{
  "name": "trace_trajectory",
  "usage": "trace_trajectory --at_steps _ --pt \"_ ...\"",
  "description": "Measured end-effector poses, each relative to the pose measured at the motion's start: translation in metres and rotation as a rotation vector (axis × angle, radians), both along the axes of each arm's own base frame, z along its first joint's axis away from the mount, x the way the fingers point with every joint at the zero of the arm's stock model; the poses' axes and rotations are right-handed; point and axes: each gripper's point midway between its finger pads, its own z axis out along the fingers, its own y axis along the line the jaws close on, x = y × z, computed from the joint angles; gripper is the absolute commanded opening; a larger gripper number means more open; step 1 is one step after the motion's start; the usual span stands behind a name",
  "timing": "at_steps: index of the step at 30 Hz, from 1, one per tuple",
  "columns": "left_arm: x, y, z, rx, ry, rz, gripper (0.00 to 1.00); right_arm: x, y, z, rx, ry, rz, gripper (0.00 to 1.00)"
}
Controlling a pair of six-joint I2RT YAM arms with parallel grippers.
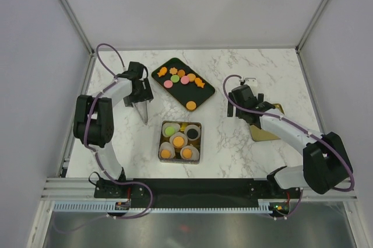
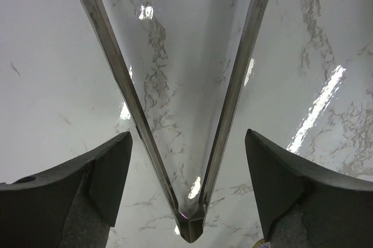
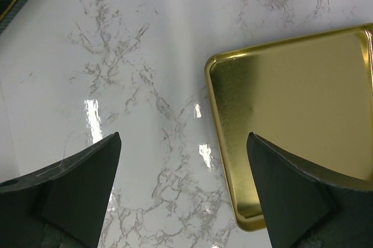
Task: Pack the cookies
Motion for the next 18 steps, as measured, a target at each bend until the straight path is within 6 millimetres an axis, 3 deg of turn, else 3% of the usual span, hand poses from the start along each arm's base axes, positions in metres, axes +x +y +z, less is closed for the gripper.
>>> trace_trajectory --at_steps 6,9,14,18 --pt "0.003 -0.003 0.007 -0.016 -0.018 -0.004 0.97 0.004 -0.016 -0.006 -0.016 0.018 -0.04 0.91" --pt "0.002 -0.003 0.024 -0.021 -0.047 -0.004 0.98 0.005 -0.022 -0.01 -0.028 0.029 -0.052 0.88" --pt "0.003 -0.004 0.086 -0.055 -0.204 0.003 0.97 -0.002 -0.028 -0.022 -0.052 0.063 -0.061 0.83" --pt "-0.004 -0.005 0.141 -0.093 -0.348 0.006 0.97 -0.009 -0.032 -0.039 -0.076 0.109 -0.058 0.72"
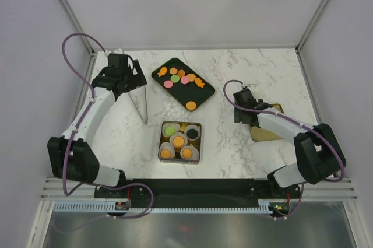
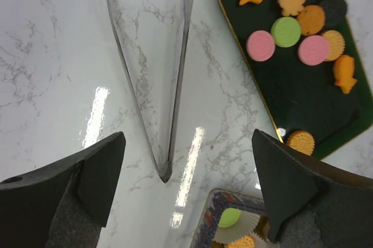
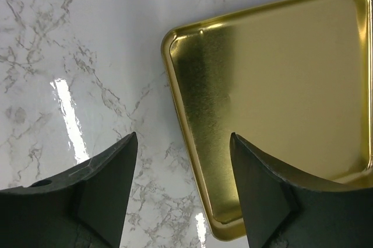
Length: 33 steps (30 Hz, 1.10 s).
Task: Pack the cookies
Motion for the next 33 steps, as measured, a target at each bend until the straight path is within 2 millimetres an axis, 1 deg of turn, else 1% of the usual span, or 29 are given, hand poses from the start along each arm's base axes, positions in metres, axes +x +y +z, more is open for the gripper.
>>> trace_trajectory --at_steps 1,3,4,6,8,11,13,14,19,22,23,24,25,29,33 --pt "-0.005 0.0 0.013 -0.007 -0.035 -0.002 0.95 -0.001 -0.001 -0.004 -0.005 0.014 0.0 0.72" --pt "-0.017 -0.01 0.034 -0.058 -0.097 -0.024 0.95 -0.002 -0.002 -0.01 -0.012 0.032 -0.003 0.7" --pt "-0.023 -0.015 0.042 -0.079 -0.119 -0.04 0.95 -0.002 -0.003 -0.012 -0.014 0.037 -0.006 0.69" --pt "-0.04 -0.035 0.058 -0.126 -0.163 -0.101 0.94 -0.002 -0.005 -0.013 -0.015 0.041 -0.012 0.66" --pt "-0.057 -0.056 0.069 -0.164 -0.198 -0.168 0.94 -0.002 -0.007 -0.015 -0.016 0.045 -0.018 0.65" --pt "-0.082 -0.082 0.079 -0.211 -0.23 -0.262 0.94 -0.002 -0.008 -0.016 -0.014 0.052 -0.021 0.6" --pt "-0.095 -0.092 0.081 -0.235 -0.235 -0.308 0.94 -0.002 -0.007 -0.019 -0.014 0.058 -0.018 0.58" --pt "-0.101 -0.096 0.082 -0.247 -0.241 -0.326 0.94 -0.002 -0.007 -0.021 -0.014 0.065 -0.017 0.56" --pt "-0.125 -0.109 0.087 -0.286 -0.26 -0.403 0.94 -0.003 -0.005 -0.03 -0.013 0.102 -0.005 0.48" --pt "-0.138 -0.118 0.088 -0.301 -0.267 -0.449 0.94 0.0 -0.005 -0.031 -0.007 0.107 -0.004 0.35" --pt "-0.143 -0.122 0.088 -0.305 -0.266 -0.468 0.93 0.001 -0.004 -0.031 -0.003 0.109 -0.001 0.25" --pt "-0.147 -0.127 0.087 -0.308 -0.262 -0.488 0.93 0.002 -0.004 -0.031 0.0 0.112 0.002 0.21" --pt "-0.152 -0.133 0.085 -0.31 -0.255 -0.511 0.93 0.002 -0.003 -0.032 0.008 0.114 0.003 0.17" --pt "-0.168 -0.157 0.072 -0.305 -0.209 -0.587 0.92 0.005 0.005 -0.034 0.048 0.117 0.015 0.13" --pt "-0.175 -0.179 0.053 -0.272 -0.148 -0.628 0.92 0.011 0.018 -0.034 0.12 0.11 0.023 0.07"
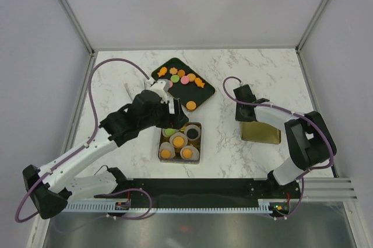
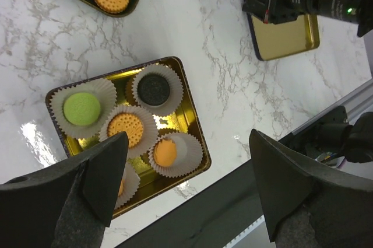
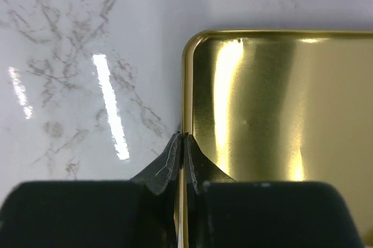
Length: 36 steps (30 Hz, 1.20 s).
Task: Pack the cookies
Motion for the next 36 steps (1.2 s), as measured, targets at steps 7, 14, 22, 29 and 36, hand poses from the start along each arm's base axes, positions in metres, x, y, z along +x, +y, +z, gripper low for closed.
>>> trace_trajectory --at_steps 7,14,22,29,36 --pt "0.001 -0.042 -0.042 0.121 0.072 -0.061 0.89 0.01 0.039 0.005 0.213 -0.021 0.002 0.0" --pt "0.024 -0.11 -0.057 0.143 0.07 -0.115 0.86 0.013 0.071 0.014 0.399 -0.017 0.001 0.0" --pt "0.04 -0.147 -0.112 0.18 0.137 -0.137 0.81 0.011 0.085 0.03 0.488 -0.022 0.005 0.0" --pt "0.04 -0.159 -0.123 0.148 0.163 -0.147 0.8 0.011 0.092 0.041 0.537 -0.026 0.012 0.0" --pt "0.044 -0.171 -0.122 0.097 0.167 -0.139 0.75 0.011 0.098 0.053 0.578 -0.029 0.011 0.0"
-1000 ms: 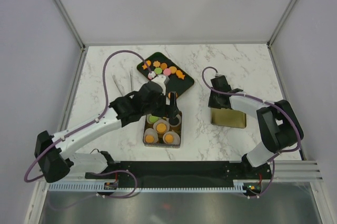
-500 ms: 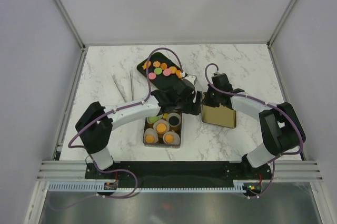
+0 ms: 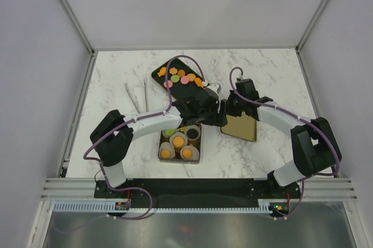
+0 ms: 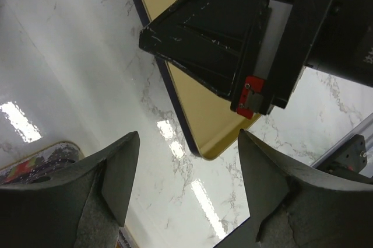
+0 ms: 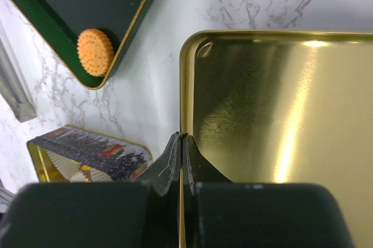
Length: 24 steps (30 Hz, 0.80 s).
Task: Pack the cookies
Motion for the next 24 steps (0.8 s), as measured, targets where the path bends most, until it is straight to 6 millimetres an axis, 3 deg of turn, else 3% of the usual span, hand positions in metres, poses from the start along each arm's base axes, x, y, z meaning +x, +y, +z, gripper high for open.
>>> trace_trajectory --at_steps 8,11,19,24 --pt "0.004 -0.008 -0.003 -0.035 0.011 0.026 0.74 0.001 0.007 0.022 0.059 -0.031 -0.003 0.0" --pt "0.005 -0.009 -0.003 -0.046 0.013 0.038 0.64 0.0 0.008 0.029 0.075 -0.038 -0.005 0.0" --pt "0.01 -0.003 -0.016 -0.067 0.022 0.119 0.56 -0.002 0.011 0.042 0.116 -0.048 -0.017 0.0" --pt "0.015 -0.007 -0.01 -0.101 0.01 0.149 0.49 -0.003 0.013 0.05 0.142 -0.055 -0.028 0.0"
